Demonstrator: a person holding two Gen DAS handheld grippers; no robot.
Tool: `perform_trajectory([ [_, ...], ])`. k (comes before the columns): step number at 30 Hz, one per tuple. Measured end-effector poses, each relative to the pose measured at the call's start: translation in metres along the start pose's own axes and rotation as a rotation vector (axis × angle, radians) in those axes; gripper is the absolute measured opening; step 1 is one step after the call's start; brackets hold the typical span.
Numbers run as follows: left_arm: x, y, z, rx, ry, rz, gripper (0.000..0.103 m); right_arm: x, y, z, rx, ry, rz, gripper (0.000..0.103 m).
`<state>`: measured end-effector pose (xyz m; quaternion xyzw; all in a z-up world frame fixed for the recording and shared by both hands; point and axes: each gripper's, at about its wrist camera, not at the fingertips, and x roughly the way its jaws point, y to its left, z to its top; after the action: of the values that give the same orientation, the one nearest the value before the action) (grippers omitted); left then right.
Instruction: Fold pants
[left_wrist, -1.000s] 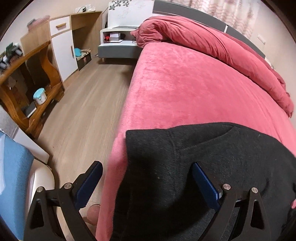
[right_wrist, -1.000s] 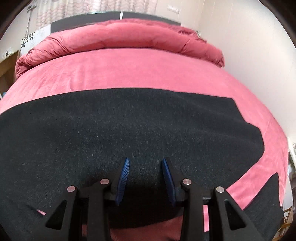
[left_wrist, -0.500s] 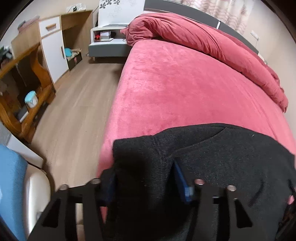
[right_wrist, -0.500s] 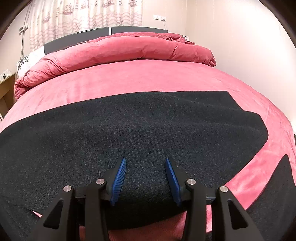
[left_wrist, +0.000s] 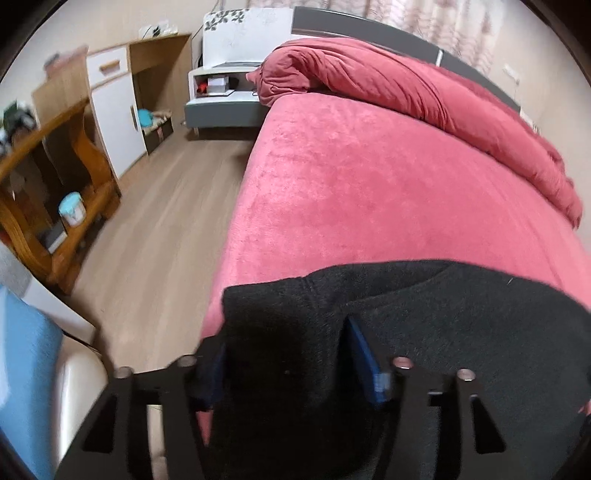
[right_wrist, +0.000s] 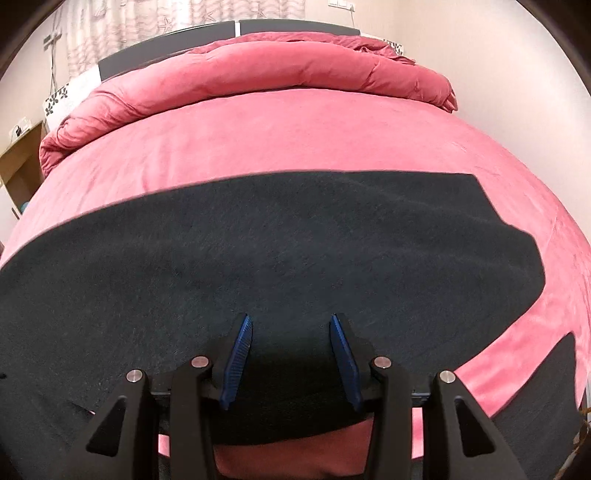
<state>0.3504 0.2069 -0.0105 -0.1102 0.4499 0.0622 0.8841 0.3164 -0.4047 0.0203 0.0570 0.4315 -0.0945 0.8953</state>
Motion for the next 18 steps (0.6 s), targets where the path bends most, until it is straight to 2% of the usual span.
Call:
perform_trajectory([
  [1, 0.0, 0.002, 0.002, -0.024, 0.0, -0.022, 0.072, -0.001, -0.008, 0.005, 0.023, -0.001, -0.005, 0.045],
  [3, -0.001, 0.003, 0.006, -0.062, -0.006, -0.04, 0.073, -0.001, -0.029, 0.023, 0.06, 0.009, -0.008, 0.047],
  [6, -0.001, 0.004, 0.011, -0.115, 0.0, -0.078, 0.08, 0.005, -0.046, 0.046, 0.06, 0.016, -0.071, 0.049],
  [9, 0.001, 0.004, 0.013, -0.14, -0.001, -0.085, 0.082, 0.025, -0.066, 0.076, 0.12, 0.075, -0.085, 0.055],
  [13, 0.007, -0.002, 0.008, -0.087, -0.016, -0.04, 0.082, 0.056, -0.097, 0.11, 0.28, 0.153, -0.082, 0.055],
  [18, 0.012, -0.01, -0.004, -0.013, -0.064, 0.012, 0.082, 0.089, -0.136, 0.134, 0.449, 0.193, -0.168, 0.056],
])
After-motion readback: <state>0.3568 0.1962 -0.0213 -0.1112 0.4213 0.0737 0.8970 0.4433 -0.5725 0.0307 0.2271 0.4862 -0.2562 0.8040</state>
